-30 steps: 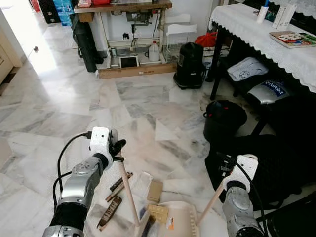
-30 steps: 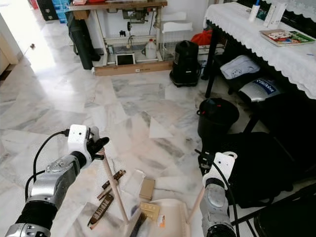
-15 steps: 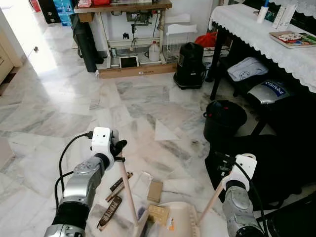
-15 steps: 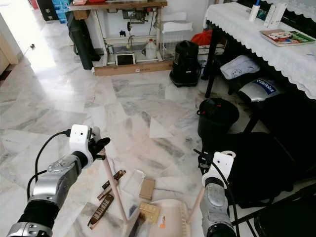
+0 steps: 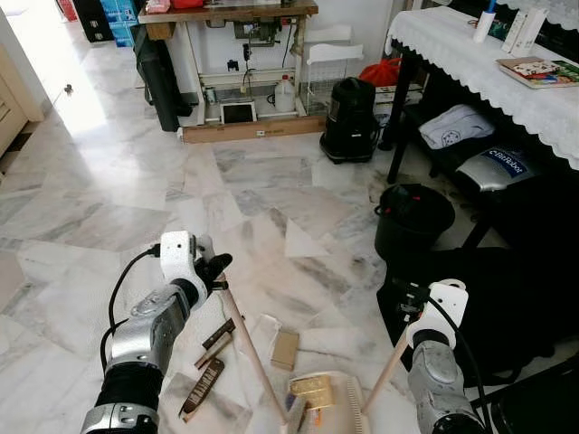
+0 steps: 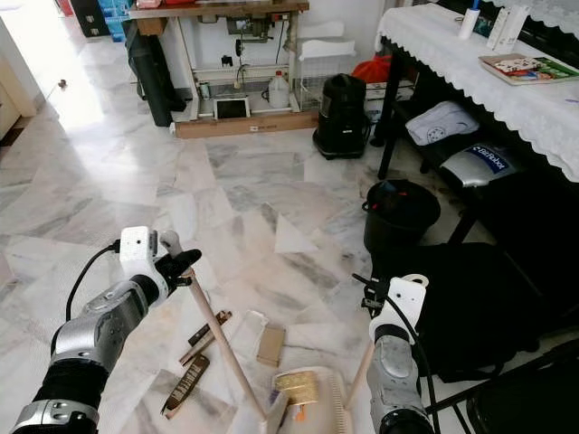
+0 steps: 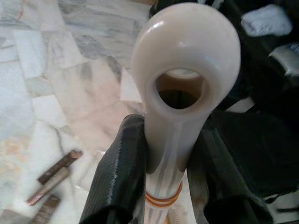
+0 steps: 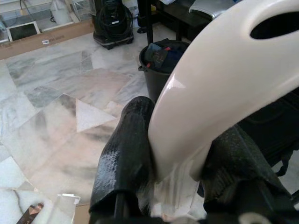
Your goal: Sweep floor
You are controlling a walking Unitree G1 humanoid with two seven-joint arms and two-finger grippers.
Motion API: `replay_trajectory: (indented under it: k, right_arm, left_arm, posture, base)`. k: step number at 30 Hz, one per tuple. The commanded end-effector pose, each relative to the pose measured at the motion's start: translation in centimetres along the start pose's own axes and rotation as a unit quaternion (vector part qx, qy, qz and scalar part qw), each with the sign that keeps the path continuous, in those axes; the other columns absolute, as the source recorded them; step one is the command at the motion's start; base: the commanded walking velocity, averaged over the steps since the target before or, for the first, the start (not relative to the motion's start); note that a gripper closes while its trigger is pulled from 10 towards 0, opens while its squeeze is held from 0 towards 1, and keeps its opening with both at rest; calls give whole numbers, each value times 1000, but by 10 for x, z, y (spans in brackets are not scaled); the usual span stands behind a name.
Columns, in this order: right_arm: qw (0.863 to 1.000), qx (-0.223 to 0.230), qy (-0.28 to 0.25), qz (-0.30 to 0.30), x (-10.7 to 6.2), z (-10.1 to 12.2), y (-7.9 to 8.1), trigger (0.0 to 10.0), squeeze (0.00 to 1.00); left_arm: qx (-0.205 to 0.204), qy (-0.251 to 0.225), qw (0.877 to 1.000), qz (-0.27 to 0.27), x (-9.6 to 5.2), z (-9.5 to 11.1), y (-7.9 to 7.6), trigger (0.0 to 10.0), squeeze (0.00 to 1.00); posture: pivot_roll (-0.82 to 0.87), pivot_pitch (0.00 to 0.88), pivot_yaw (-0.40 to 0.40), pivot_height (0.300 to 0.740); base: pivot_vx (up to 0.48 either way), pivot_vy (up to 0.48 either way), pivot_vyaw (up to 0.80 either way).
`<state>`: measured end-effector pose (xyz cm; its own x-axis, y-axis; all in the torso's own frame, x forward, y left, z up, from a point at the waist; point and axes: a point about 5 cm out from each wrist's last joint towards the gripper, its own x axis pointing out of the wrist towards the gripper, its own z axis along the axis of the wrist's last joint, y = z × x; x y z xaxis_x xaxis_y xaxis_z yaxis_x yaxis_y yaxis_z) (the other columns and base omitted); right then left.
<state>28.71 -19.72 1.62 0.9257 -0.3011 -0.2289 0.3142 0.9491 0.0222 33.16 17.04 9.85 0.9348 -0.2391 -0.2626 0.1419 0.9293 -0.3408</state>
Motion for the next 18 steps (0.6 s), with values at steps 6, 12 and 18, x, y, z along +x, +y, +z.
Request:
replay_trajectory:
  k: [6, 12, 18]
  right_arm:
    - [1000, 12, 3, 5, 1, 1, 5, 10000, 0]
    - [1000, 11, -19, -15, 2, 7, -1, 10000, 0]
    - [998, 17, -50, -30, 7, 22, -6, 10000, 0]
  left_arm:
    - [-5, -36, 999, -25, 2, 19, -11, 10000, 0]
    - [44, -53, 998, -12, 0, 27, -10, 10000, 0]
    - [76, -44, 996, -8, -2, 22, -7, 10000, 0]
  posture:
    - [-6, 0, 19, 740]
    - [-4, 0, 18, 740]
    - [-9, 0, 18, 740]
  base:
    - [0, 0, 0]
    - [0, 0, 0]
    - [0, 0, 0]
